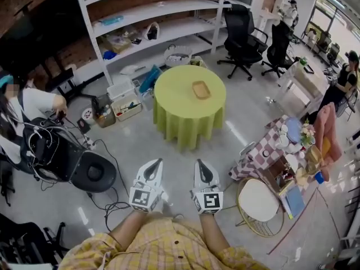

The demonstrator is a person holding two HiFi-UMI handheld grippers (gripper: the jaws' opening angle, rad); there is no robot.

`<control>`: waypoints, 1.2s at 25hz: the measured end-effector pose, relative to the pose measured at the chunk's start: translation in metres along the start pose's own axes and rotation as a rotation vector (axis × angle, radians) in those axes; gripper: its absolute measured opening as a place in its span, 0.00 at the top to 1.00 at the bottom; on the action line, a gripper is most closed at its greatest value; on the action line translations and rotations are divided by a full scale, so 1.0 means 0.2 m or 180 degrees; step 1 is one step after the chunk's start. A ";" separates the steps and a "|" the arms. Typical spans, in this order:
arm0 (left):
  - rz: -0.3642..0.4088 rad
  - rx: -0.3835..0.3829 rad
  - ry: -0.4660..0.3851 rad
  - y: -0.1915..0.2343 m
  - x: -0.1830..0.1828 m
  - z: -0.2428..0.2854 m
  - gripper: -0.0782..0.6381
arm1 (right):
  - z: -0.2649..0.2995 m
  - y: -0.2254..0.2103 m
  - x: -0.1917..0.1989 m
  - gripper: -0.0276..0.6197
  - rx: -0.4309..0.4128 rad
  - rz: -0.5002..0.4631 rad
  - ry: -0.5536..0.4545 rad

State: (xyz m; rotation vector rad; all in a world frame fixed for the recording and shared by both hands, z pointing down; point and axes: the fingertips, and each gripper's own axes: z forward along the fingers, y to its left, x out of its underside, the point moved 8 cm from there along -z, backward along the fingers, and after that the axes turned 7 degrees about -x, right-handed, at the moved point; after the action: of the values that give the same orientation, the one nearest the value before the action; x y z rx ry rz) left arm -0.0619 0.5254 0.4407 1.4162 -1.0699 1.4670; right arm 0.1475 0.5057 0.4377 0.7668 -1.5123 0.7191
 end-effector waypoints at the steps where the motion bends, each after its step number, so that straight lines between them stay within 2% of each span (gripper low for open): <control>1: -0.0013 -0.0005 0.0011 0.00 0.01 0.01 0.88 | 0.02 -0.01 0.02 0.96 -0.0017 0.0014 0.0015; 5: -0.0011 0.0041 0.0061 0.02 0.09 0.12 0.88 | 0.13 -0.07 0.08 0.96 -0.0018 0.0060 0.0078; 10: -0.0257 0.0128 0.0035 0.10 0.19 0.38 0.88 | 0.32 -0.21 0.12 0.96 -0.0033 -0.0124 0.0153; 14: -0.0295 0.0140 -0.0113 0.32 0.05 0.74 0.88 | 0.68 -0.36 0.00 0.96 -0.0030 -0.0302 0.0018; 16: -0.0254 0.0163 -0.0141 0.43 0.04 0.89 0.88 | 0.85 -0.41 -0.02 0.96 -0.0010 -0.0371 0.0086; 20: -0.0336 0.0163 -0.0054 0.61 0.00 1.17 0.88 | 1.17 -0.49 -0.02 0.96 -0.0014 -0.0498 0.0219; 24: -0.0170 0.0334 -0.0008 0.77 0.03 1.44 0.88 | 1.44 -0.60 0.00 0.96 0.0087 -0.0381 0.0278; 28: -0.0096 0.0453 0.0058 0.92 0.03 1.67 0.88 | 1.67 -0.71 0.05 0.96 0.0144 -0.0018 0.0233; 30: -0.0079 0.0513 0.0097 0.98 0.04 1.77 0.88 | 1.77 -0.74 0.07 0.96 0.0199 0.0019 0.0244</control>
State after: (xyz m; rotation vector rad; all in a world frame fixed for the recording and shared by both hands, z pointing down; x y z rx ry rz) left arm -0.1391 0.1292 0.4453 1.5081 -0.9291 1.5811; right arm 0.0601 0.1322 0.4266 0.7733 -1.4292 0.7948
